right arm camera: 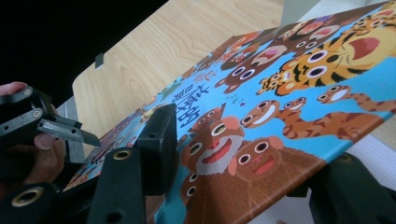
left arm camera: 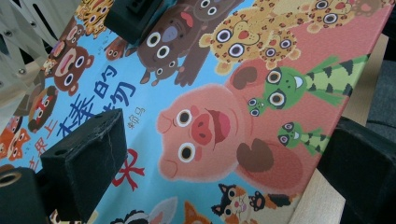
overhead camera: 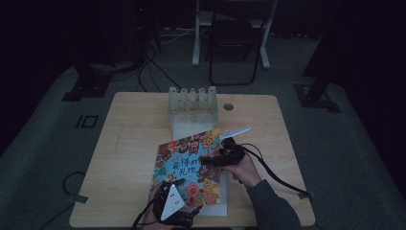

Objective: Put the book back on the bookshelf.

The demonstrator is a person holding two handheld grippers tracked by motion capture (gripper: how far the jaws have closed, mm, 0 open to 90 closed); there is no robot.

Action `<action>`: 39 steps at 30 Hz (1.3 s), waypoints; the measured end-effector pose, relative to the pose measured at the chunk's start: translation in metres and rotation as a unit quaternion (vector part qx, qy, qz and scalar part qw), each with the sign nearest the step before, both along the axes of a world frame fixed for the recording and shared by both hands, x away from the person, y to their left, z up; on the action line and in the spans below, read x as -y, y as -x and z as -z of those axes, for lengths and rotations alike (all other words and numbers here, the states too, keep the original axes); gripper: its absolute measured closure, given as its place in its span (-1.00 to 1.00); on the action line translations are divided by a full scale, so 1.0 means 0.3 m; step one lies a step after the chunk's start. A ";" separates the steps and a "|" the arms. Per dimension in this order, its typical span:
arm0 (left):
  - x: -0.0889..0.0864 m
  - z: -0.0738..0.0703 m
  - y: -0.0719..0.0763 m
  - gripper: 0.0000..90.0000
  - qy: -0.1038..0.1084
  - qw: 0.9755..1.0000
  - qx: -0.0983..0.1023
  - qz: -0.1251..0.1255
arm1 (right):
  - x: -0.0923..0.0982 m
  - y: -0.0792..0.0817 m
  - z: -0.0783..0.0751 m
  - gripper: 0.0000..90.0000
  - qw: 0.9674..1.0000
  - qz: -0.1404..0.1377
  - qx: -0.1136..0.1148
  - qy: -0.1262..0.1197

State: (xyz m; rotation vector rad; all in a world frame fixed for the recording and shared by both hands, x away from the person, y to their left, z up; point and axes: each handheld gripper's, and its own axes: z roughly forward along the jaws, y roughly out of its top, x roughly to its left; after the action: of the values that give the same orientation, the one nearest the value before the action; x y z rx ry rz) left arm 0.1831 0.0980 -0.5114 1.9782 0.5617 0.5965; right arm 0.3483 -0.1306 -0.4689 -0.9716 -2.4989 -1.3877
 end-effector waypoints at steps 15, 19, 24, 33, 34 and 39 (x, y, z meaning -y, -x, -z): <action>-0.062 -0.008 0.014 -0.71 0.021 0.999 -0.024 0.035 | 0.004 -0.017 -0.008 0.37 0.999 0.000 -0.028 -0.021; -0.099 -0.020 0.017 -0.68 0.052 0.997 -0.036 0.051 | 0.005 -0.014 -0.006 0.38 0.999 0.002 -0.024 -0.022; -0.147 -0.027 -0.004 -0.68 0.064 0.997 -0.041 0.021 | 0.004 -0.009 -0.008 0.39 1.000 0.004 -0.019 -0.023; -0.219 -0.024 -0.035 -0.67 0.075 0.996 -0.046 -0.027 | 0.009 0.009 -0.019 0.40 1.000 0.006 -0.003 -0.025; -0.224 -0.023 -0.038 -0.67 0.076 0.995 -0.048 -0.030 | 0.012 0.011 -0.022 0.40 1.000 0.006 0.000 -0.025; -0.245 -0.018 -0.050 -0.67 0.076 0.995 -0.053 -0.044 | 0.036 0.019 -0.035 0.42 1.000 0.012 0.009 -0.023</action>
State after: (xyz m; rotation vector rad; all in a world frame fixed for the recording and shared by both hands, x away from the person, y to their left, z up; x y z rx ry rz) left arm 0.1980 0.1715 -0.5061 1.8558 0.7417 0.4896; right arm 0.3426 -0.1415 -0.4584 -0.9870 -2.4632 -1.4602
